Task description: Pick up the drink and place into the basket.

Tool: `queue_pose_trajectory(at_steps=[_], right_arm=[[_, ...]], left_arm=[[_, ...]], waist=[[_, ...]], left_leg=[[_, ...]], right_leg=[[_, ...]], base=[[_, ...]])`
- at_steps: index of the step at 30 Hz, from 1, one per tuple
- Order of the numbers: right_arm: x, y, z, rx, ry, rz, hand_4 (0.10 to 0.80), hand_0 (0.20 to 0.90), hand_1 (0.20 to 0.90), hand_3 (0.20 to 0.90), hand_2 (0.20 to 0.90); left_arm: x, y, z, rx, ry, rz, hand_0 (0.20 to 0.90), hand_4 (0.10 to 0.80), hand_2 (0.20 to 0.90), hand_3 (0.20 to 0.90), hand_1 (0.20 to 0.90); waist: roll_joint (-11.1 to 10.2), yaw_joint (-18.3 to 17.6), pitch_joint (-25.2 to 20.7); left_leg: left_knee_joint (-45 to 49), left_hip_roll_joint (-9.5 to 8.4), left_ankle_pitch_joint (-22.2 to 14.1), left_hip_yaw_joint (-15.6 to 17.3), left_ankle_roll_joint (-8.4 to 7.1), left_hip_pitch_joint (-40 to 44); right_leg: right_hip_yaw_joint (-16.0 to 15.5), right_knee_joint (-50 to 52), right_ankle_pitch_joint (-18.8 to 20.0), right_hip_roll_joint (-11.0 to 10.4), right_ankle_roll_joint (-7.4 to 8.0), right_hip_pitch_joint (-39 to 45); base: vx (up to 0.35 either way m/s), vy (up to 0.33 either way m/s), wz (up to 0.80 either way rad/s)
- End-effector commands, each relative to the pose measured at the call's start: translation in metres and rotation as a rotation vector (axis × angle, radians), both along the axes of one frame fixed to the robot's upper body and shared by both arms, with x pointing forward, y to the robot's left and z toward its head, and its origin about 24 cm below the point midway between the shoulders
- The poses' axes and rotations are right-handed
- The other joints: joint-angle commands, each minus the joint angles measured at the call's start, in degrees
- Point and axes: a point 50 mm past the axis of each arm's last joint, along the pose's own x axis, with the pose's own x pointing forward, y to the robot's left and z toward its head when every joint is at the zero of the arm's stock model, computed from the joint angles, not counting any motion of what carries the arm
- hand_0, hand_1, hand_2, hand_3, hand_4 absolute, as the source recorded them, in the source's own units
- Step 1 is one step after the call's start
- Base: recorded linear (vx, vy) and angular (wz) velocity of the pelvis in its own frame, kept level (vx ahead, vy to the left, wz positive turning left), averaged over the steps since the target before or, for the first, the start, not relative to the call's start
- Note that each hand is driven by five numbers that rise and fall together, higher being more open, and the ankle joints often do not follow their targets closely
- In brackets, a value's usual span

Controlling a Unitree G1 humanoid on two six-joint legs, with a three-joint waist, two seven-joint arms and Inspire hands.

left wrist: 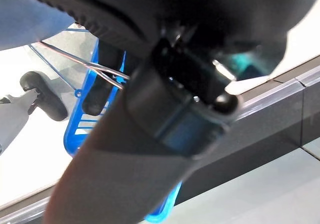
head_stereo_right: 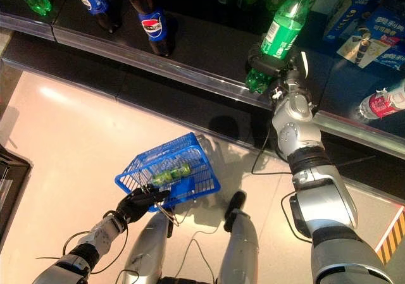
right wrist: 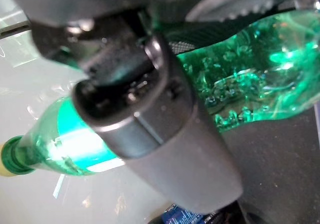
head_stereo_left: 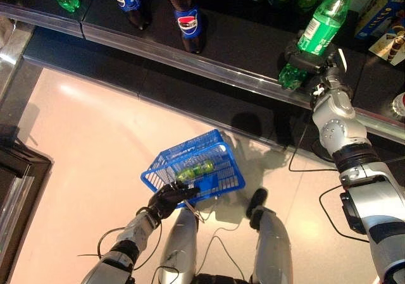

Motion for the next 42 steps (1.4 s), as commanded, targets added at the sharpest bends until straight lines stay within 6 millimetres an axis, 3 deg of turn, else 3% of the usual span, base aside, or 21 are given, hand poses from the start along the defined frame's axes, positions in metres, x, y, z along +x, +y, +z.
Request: queue_pose_trajectory(at_steps=[1,6,11,19,26,29,34,42], right_arm=[[-0.017,0.021,0.096,-0.149,-0.401,0.049,0.100,0.300,0.300,0.200,0.300],[-0.026,0.030,0.105,-0.250,-0.479,0.049,0.100,0.300,0.300,0.200,0.300],[-0.032,0.033,0.101,-0.302,-0.500,0.051,0.100,0.300,0.300,0.200,0.300],[-0.045,0.033,0.059,-0.298,-0.478,0.081,0.100,0.300,0.300,0.200,0.300],[-0.063,0.043,0.016,-0.324,-0.445,0.122,0.100,0.300,0.300,0.200,0.300],[-0.067,0.048,0.008,-0.339,-0.436,0.150,0.100,0.300,0.300,0.200,0.300],[-0.083,0.064,-0.017,-0.380,-0.420,0.246,0.100,0.300,0.300,0.200,0.300],[-0.099,0.069,-0.039,-0.395,-0.396,0.290,0.100,0.300,0.300,0.200,0.300]], left_arm=[[-0.035,0.021,-0.015,0.049,0.053,-0.073,0.300,0.100,0.300,0.200,0.300],[-0.033,0.026,-0.012,0.035,0.033,-0.018,0.300,0.100,0.300,0.200,0.300],[-0.036,0.034,-0.012,0.038,0.031,0.033,0.300,0.100,0.300,0.200,0.300],[-0.049,0.049,-0.018,0.056,0.052,0.131,0.300,0.100,0.300,0.200,0.300],[-0.063,0.060,-0.024,0.078,0.088,0.206,0.300,0.100,0.300,0.200,0.300],[-0.064,0.063,-0.024,0.065,0.081,0.235,0.300,0.100,0.300,0.200,0.300],[-0.051,0.067,-0.008,-0.032,-0.041,0.351,0.300,0.100,0.300,0.200,0.300],[-0.036,0.064,0.022,-0.214,-0.313,0.372,0.300,0.100,0.300,0.200,0.300]], waist=[[0.4,1.7,-1.0],[-0.1,1.4,-1.2],[-1.2,1.5,-4.0],[-3.3,1.3,-11.8],[-3.8,0.6,-18.7],[-3.9,0.4,-20.3],[-4.0,0.6,-23.5],[-4.0,3.2,-24.6]], left_leg=[[0.6,0.51,3.5,1.0,3.65,-3.0],[-1.6,0.51,4.1,1.7,3.45,-0.6],[-6.2,0.59,5.2,3.0,2.99,3.3],[-18.8,1.01,8.9,6.0,1.84,11.8],[-24.4,1.42,10.2,7.8,1.56,16.8],[-24.8,1.59,10.1,8.4,1.40,17.5],[-24.8,2.11,9.7,9.2,1.19,19.1],[-24.4,2.65,9.4,8.0,1.40,20.2]], right_leg=[[0.8,-5.0,-0.4,-3.2,4.61,6.3],[0.9,-7.9,0.3,-2.5,4.83,8.7],[0.0,-12.9,1.7,-2.1,5.77,12.8],[-1.7,-23.4,5.4,-1.2,7.88,21.2],[-2.7,-29.1,7.3,-0.3,8.85,26.3],[-3.0,-29.8,7.4,-0.2,8.92,27.1],[-4.1,-29.9,6.4,-0.1,8.83,29.5],[-6.8,-29.3,4.8,0.0,8.48,32.7]], base=[[-0.041,0.003,-0.01],[-0.041,0.021,0.00],[0.013,0.012,-0.04],[0.075,-0.001,0.02],[0.101,-0.026,0.13],[0.065,-0.020,0.03],[0.037,-0.025,0.08],[0.012,-0.030,0.12]])
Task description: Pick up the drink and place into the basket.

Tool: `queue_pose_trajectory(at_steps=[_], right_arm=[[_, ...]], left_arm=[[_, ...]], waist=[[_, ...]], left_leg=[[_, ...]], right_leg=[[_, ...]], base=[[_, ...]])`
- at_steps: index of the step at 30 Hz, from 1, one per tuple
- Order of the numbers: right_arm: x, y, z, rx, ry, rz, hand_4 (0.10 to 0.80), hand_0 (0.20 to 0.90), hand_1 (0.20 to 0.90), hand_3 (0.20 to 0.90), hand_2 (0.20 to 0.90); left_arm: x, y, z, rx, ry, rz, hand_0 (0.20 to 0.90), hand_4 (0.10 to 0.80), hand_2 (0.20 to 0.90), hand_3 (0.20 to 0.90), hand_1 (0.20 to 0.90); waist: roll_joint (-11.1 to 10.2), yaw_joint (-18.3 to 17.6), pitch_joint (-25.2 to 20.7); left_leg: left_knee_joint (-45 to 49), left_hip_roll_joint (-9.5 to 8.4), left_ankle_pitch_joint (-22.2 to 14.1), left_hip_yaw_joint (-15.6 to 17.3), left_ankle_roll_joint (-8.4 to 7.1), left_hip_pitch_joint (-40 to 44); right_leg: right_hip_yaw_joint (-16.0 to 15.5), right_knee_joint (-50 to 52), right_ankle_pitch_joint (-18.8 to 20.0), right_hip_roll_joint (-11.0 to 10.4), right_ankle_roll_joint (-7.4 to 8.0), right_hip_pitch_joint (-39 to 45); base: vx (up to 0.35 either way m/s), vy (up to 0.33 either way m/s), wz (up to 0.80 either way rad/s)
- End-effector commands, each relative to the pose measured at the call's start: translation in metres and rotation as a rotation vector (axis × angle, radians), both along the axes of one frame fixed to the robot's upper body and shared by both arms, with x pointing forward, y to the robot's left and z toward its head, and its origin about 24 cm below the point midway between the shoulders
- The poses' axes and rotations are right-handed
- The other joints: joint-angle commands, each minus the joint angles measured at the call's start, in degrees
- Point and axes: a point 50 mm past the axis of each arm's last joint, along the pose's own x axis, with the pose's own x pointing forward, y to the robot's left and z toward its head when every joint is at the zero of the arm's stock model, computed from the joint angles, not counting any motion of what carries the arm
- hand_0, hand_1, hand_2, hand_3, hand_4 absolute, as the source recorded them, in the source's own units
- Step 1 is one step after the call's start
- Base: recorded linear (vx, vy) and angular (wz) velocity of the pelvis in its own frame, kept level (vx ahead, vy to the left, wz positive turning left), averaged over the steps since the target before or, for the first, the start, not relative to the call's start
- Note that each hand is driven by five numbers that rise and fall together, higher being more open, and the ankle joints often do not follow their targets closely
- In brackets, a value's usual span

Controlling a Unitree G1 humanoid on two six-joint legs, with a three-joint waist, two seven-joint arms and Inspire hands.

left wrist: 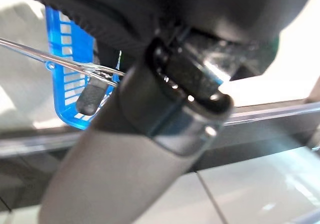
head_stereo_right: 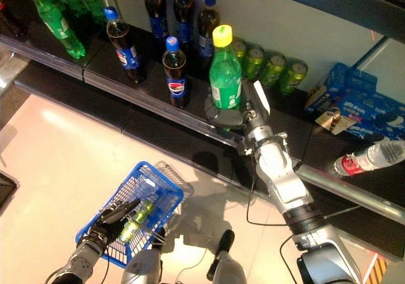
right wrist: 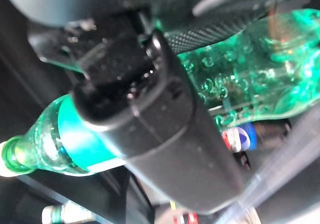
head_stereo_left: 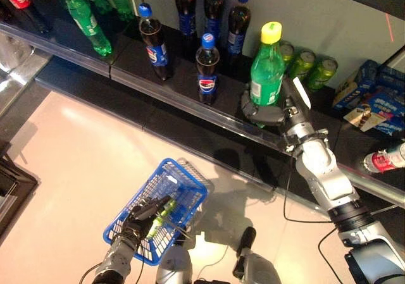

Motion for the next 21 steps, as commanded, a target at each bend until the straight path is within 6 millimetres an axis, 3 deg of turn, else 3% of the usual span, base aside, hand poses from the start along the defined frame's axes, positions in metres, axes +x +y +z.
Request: queue_pose_trajectory(at_steps=[1,4,7,13,16,21], right_arm=[[-0.020,0.011,0.030,0.099,-0.265,0.077,0.100,0.300,0.300,0.200,0.300],[-0.023,0.017,0.026,0.099,-0.261,0.090,0.100,0.300,0.300,0.200,0.300],[-0.026,0.030,0.021,0.092,-0.245,0.132,0.100,0.300,0.300,0.200,0.300],[-0.028,0.041,0.015,0.095,-0.217,0.165,0.100,0.300,0.300,0.200,0.300],[-0.030,0.052,0.007,0.090,-0.195,0.188,0.100,0.300,0.300,0.200,0.300],[-0.031,0.066,0.003,0.074,-0.188,0.218,0.100,0.300,0.300,0.200,0.300]], left_arm=[[0.016,0.008,0.036,-0.012,-0.346,-0.044,0.300,0.100,0.300,0.200,0.300],[0.021,0.004,0.047,-0.036,-0.429,-0.064,0.300,0.100,0.300,0.200,0.300],[0.034,-0.003,0.079,-0.057,-0.580,-0.117,0.300,0.100,0.300,0.200,0.300],[0.046,-0.015,0.114,-0.087,-0.728,-0.182,0.300,0.100,0.300,0.200,0.300],[0.051,-0.030,0.144,-0.116,-0.837,-0.274,0.300,0.100,0.300,0.200,0.300],[0.052,-0.048,0.174,-0.122,-0.939,-0.402,0.300,0.100,0.300,0.200,0.300]], waist=[[-0.6,1.9,-18.3],[-0.6,2.7,-18.3],[-0.6,4.4,-18.4],[-1.1,6.3,-18.6],[-1.6,8.2,-18.7],[-2.2,10.1,-18.8]], left_leg=[[-0.3,1.15,1.0,2.5,-0.08,-2.2],[-0.3,1.20,0.8,2.1,-0.04,-1.9],[-0.3,1.18,0.6,1.2,0.01,-1.6],[-0.5,0.98,0.8,-0.3,0.00,-1.6],[-0.7,0.71,0.9,-2.0,0.03,-1.8],[-0.7,0.49,1.0,-3.6,-0.08,-2.0]], right_leg=[[-1.9,0.9,-4.6,-4.0,3.95,4.3],[-2.5,0.9,-4.8,-3.9,3.88,4.9],[-3.3,1.2,-5.3,-3.9,3.87,5.8],[-4.9,1.7,-5.9,-3.9,3.97,6.9],[-6.2,1.8,-6.1,-3.7,3.87,7.5],[-7.2,2.1,-6.4,-3.3,3.57,8.0]], base=[[0.005,-0.024,0.21],[0.010,-0.018,0.19],[0.001,-0.014,0.10],[0.006,-0.014,0.14],[0.036,-0.030,0.27],[0.043,-0.026,0.26]])
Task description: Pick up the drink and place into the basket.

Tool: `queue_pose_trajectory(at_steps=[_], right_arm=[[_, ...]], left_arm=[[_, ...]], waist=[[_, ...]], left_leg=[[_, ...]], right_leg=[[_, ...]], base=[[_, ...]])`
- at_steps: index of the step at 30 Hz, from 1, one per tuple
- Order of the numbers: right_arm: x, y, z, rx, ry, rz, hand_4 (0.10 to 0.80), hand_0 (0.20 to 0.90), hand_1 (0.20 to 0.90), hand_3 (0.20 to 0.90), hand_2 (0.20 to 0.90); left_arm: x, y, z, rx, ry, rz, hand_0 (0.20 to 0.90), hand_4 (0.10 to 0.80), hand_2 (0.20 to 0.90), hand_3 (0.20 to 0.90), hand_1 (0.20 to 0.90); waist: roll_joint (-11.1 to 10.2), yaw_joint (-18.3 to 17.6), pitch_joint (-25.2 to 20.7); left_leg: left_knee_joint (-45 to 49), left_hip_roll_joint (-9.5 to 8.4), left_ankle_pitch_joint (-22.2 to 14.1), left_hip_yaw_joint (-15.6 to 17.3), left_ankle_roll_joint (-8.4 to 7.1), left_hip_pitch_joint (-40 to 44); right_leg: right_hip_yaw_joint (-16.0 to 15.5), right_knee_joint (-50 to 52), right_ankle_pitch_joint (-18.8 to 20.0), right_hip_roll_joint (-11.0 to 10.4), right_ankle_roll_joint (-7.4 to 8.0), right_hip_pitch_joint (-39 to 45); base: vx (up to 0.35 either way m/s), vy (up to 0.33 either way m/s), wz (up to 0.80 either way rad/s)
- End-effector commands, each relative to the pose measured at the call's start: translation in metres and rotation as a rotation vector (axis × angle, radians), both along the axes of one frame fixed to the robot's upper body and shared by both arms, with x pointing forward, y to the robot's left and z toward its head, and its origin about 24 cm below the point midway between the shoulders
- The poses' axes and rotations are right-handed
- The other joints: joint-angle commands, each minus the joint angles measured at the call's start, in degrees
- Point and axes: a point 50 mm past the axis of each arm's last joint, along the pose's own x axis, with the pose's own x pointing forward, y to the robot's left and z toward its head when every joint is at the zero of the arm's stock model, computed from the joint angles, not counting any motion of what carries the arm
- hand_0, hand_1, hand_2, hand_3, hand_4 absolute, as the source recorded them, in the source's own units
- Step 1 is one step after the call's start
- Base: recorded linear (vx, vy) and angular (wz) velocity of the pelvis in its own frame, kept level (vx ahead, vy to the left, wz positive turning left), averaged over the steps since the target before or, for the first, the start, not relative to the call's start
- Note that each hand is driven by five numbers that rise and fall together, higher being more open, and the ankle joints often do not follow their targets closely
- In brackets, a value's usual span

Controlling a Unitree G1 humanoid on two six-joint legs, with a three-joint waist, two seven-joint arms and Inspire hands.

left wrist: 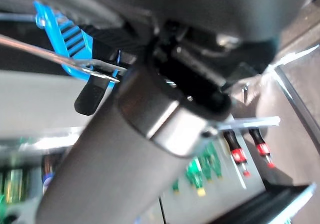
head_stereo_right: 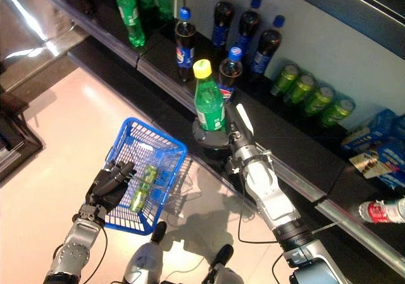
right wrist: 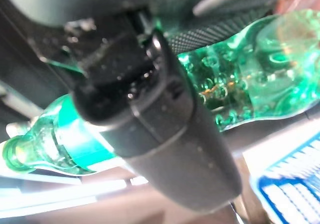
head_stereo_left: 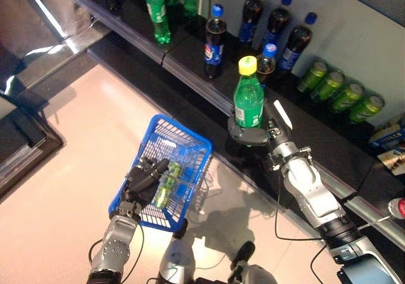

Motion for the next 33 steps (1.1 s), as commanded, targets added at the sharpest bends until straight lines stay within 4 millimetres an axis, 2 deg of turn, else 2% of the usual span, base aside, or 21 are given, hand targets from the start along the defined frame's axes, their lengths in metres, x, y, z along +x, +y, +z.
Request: queue_pose_trajectory(at_steps=[1,9,20,33], right_arm=[[-0.019,0.037,0.036,0.128,-0.253,0.160,0.100,0.300,0.300,0.200,0.300],[-0.018,0.057,0.033,0.059,-0.249,0.211,0.100,0.300,0.300,0.200,0.300],[-0.017,0.071,0.037,0.023,-0.266,0.228,0.100,0.300,0.300,0.200,0.300],[-0.018,0.072,0.022,0.020,-0.203,0.240,0.100,0.300,0.300,0.200,0.300]], left_arm=[[0.012,-0.018,0.070,0.003,-0.401,-0.181,0.300,0.100,0.300,0.200,0.300],[0.001,-0.042,0.110,0.001,-0.578,-0.382,0.300,0.100,0.300,0.200,0.300],[-0.014,-0.068,0.137,-0.032,-0.720,-0.576,0.300,0.100,0.300,0.200,0.300],[-0.031,-0.071,0.160,-0.068,-0.864,-0.637,0.300,0.100,0.300,0.200,0.300]], waist=[[-1.8,1.1,-18.6],[-2.1,3.9,-19.1],[-2.5,6.1,-20.1],[-2.5,6.7,-20.9]], left_leg=[[-1.0,0.83,-0.4,3.9,0.47,-0.4],[-1.0,0.18,-0.2,1.3,0.36,-1.0],[-1.0,-0.95,-0.1,-1.1,0.58,-1.5],[-1.0,-1.48,0.2,-1.6,0.75,-2.0]], right_leg=[[-1.2,2.1,-4.7,-3.3,2.89,3.8],[-2.7,2.7,-5.2,-2.9,2.67,4.4],[-3.9,3.2,-5.6,-2.6,2.52,4.7],[-3.3,3.5,-5.7,-2.4,2.41,4.3]], base=[[0.028,-0.012,0.38],[0.027,0.005,0.19],[0.021,0.007,0.15],[0.004,0.003,0.02]])
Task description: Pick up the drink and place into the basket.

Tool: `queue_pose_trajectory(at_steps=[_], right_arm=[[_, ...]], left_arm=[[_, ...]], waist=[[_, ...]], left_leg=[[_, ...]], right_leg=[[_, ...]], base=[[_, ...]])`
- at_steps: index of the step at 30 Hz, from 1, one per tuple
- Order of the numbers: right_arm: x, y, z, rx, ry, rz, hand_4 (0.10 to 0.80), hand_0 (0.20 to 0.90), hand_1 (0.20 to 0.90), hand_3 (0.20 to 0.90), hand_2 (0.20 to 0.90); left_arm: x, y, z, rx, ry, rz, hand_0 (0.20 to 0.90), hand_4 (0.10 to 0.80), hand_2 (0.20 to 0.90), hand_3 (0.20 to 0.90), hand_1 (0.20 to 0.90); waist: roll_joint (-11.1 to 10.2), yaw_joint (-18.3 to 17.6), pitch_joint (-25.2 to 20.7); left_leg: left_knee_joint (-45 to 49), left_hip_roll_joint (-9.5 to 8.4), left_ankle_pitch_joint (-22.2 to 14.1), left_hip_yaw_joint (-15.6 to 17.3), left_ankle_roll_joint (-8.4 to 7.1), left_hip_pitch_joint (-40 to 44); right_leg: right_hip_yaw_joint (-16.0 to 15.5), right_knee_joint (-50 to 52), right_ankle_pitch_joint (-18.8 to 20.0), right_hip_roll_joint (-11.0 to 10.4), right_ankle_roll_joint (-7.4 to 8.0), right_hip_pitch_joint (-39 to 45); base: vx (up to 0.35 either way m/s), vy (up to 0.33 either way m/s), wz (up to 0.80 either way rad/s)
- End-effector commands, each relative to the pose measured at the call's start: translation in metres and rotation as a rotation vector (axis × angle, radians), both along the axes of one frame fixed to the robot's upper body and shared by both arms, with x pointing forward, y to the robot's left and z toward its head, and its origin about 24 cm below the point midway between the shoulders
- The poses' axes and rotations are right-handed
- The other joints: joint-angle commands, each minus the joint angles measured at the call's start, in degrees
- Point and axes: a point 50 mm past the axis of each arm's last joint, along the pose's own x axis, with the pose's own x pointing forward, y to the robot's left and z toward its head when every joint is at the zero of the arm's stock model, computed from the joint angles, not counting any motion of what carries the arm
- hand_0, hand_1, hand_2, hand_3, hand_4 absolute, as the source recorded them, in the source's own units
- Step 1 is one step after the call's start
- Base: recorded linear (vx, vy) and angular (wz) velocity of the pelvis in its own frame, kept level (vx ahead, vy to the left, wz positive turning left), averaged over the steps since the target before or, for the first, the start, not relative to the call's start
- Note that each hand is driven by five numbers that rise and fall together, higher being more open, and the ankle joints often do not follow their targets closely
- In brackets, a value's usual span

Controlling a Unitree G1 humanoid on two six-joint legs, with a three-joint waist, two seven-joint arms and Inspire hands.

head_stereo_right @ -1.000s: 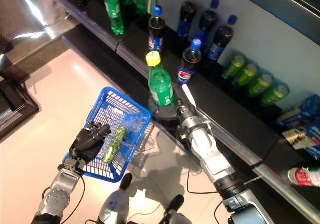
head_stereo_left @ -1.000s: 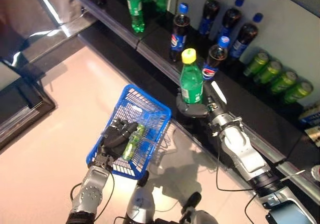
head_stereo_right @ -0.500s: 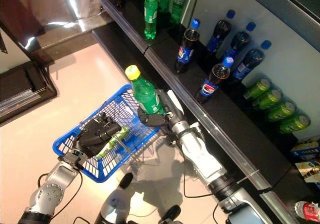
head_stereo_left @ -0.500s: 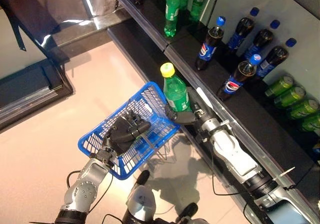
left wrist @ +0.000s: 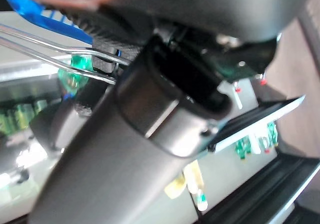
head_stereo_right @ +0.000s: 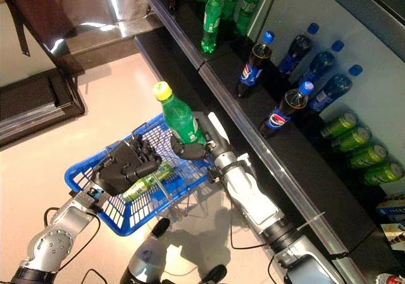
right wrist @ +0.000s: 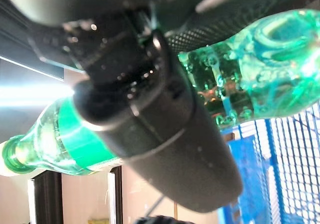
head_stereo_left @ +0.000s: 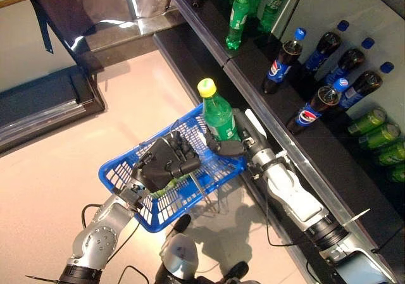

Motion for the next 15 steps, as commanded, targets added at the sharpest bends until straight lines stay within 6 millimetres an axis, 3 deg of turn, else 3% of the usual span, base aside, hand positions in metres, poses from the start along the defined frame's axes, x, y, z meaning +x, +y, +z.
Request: queue_pose_trajectory(at_steps=[1,15], right_arm=[[-0.012,0.038,0.024,0.130,-0.154,0.148,0.100,0.300,0.300,0.200,0.300],[-0.014,0.042,-0.002,0.039,-0.137,0.112,0.100,0.300,0.300,0.200,0.300]], left_arm=[[-0.025,-0.037,0.084,-0.308,-0.518,-0.307,0.300,0.100,0.300,0.200,0.300],[-0.042,-0.043,0.105,-0.362,-0.624,-0.420,0.300,0.100,0.300,0.200,0.300]], waist=[[-0.1,-1.2,-19.6],[0.1,-0.5,-19.9]], left_leg=[[-1.3,0.28,-0.8,4.4,0.82,-0.3],[-1.3,-0.06,-0.5,3.8,0.94,-1.1]], right_leg=[[-0.4,3.5,-3.4,-1.5,0.61,1.0],[0.1,3.5,-3.5,-1.4,0.54,0.5]], base=[[0.000,0.000,0.00],[0.000,-0.001,0.01]])
